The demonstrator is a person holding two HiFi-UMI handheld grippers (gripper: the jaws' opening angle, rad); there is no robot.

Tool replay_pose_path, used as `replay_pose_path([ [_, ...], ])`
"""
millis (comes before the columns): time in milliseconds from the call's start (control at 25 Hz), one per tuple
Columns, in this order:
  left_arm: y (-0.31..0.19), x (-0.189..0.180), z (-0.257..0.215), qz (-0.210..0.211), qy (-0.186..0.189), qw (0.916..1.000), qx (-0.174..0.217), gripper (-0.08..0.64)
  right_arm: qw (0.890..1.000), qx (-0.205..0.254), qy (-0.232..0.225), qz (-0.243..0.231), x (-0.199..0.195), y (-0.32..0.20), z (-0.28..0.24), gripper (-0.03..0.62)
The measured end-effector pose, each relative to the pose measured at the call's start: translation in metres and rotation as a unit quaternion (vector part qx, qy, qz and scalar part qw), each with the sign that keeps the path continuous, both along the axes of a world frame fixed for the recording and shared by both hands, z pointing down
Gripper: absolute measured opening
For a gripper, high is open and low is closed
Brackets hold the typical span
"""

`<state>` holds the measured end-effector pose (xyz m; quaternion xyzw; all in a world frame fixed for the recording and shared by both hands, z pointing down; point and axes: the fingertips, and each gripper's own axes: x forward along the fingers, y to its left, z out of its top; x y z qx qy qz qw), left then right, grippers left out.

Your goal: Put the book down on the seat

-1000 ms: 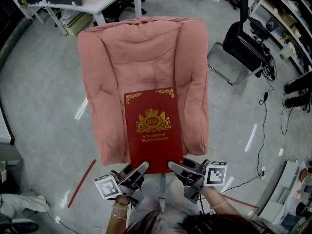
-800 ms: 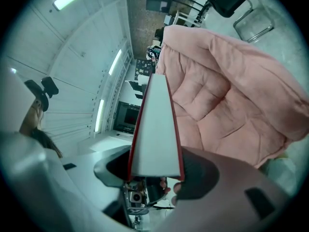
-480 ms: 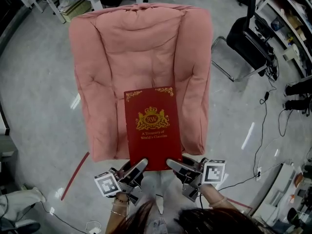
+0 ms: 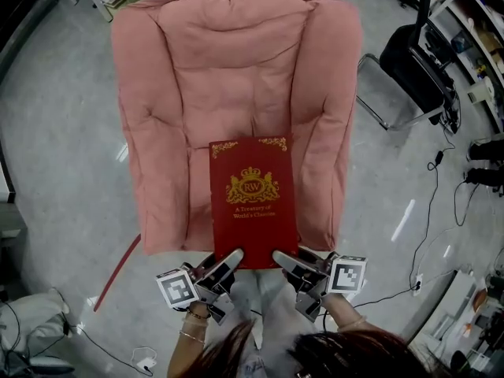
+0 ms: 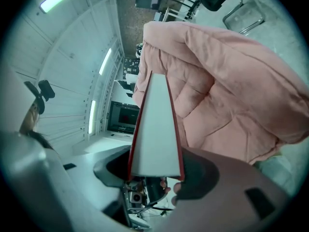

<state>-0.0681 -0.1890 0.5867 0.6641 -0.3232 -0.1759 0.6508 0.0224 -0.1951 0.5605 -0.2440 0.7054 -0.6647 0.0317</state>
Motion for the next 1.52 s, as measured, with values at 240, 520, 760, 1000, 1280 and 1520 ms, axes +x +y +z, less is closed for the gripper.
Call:
replay_pose_path([
  [240, 0.000, -0.005, 0.023, -0.018, 0.003, 0.9997, -0.016, 0.285, 1.000, -0.006, 0.003, -0.002, -0.004, -0.004, 0.023, 0.259],
  [520, 0.005, -0.017, 0.049, -0.022, -0.003, 0.9995, -0.023, 0.287, 1.000, -0.016, 0.004, -0.011, -0.016, -0.001, 0.049, 0.259],
  [760, 0.005, -0.015, 0.072, -0.028, 0.013, 0.9985, -0.046, 0.288, 0.999, -0.035, -0.002, -0.006, -0.015, -0.001, 0.072, 0.259],
  [1000, 0.005, -0.016, 0.087, -0.005, -0.004, 0.9991, -0.043, 0.288, 0.998, -0.055, 0.011, -0.017, -0.010, 0.009, 0.098, 0.259],
  [1280, 0.001, -0.015, 0.110, -0.013, -0.003, 0.9974, -0.070, 0.288, 0.998, -0.066, 0.001, -0.007, -0.013, -0.004, 0.112, 0.261],
  [1520, 0.000, -0.014, 0.133, -0.033, 0.007, 0.9934, -0.109, 0.290, 0.997, -0.069, 0.010, -0.018, -0.011, -0.012, 0.136, 0.261],
])
